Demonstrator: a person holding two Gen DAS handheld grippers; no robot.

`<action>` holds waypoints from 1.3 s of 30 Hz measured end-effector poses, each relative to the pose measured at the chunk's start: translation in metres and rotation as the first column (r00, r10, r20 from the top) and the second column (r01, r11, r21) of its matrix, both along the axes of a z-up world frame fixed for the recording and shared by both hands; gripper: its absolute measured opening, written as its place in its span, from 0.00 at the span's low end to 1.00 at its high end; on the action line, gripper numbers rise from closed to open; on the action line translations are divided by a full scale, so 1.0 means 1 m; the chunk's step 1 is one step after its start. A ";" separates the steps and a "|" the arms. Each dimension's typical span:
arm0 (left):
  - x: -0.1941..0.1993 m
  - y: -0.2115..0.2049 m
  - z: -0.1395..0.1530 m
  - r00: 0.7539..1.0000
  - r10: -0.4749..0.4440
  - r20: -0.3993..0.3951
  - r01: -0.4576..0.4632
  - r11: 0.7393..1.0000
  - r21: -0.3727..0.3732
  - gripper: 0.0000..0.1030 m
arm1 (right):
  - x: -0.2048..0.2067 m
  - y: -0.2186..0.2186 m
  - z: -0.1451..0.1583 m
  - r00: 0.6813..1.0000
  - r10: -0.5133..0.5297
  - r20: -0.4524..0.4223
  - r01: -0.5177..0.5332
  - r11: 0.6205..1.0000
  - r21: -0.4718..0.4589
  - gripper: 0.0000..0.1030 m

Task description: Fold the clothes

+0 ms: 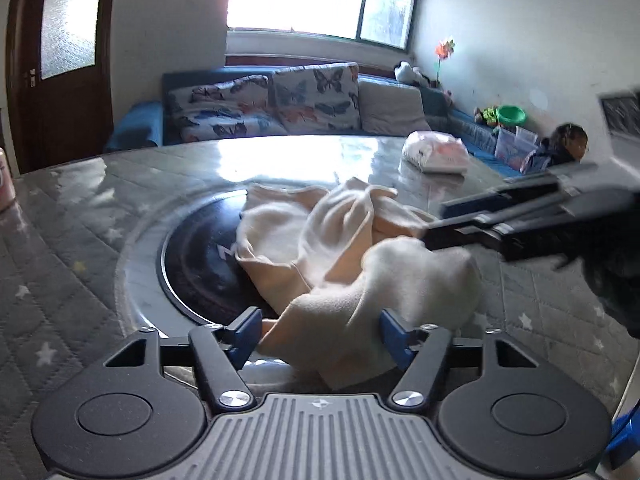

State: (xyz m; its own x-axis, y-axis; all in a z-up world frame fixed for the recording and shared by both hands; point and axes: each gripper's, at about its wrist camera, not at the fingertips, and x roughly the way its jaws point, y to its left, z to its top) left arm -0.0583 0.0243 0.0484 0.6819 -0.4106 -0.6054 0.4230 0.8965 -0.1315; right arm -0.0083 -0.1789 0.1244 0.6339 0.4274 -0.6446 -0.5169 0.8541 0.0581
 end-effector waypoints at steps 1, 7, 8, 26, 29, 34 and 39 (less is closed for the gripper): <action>0.000 0.000 -0.001 1.000 -0.014 -0.005 0.014 1.000 -0.010 0.36 | 0.005 0.001 -0.003 1.000 0.001 -0.013 -0.001 1.000 0.010 0.42; -0.015 -0.002 0.010 0.997 -0.060 0.050 0.061 0.998 -0.009 0.21 | 0.023 0.008 -0.025 0.990 0.042 -0.135 -0.034 0.998 0.061 0.23; -0.018 -0.003 0.013 0.996 -0.066 0.061 0.067 0.998 -0.007 0.21 | 0.018 0.008 -0.027 0.989 0.052 -0.138 -0.044 0.997 0.063 0.17; -0.100 -0.051 0.008 0.879 -0.474 0.053 0.469 0.879 0.083 0.26 | -0.100 -0.036 -0.017 0.979 0.149 -0.135 -0.160 0.984 -0.072 0.05; -0.097 -0.045 0.015 0.878 -0.474 0.067 0.470 0.880 0.077 0.37 | -0.112 -0.041 -0.018 0.974 0.165 -0.154 -0.182 0.978 -0.104 0.06; -0.071 -0.034 0.036 0.910 -0.394 0.131 0.388 0.919 0.069 0.52 | -0.120 -0.056 -0.015 0.977 0.138 -0.163 -0.155 0.983 -0.097 0.10; -0.021 -0.047 0.029 0.967 -0.244 0.068 0.241 0.969 0.056 0.53 | -0.098 -0.073 -0.003 0.994 0.057 -0.098 -0.063 0.996 -0.063 0.27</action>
State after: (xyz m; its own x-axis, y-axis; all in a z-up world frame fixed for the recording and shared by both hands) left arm -0.0791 -0.0227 0.0772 0.6087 -0.5415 -0.5799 0.6356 0.7702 -0.0521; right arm -0.1063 -0.2519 0.1218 0.5422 0.4172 -0.7294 -0.5618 0.8255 0.0546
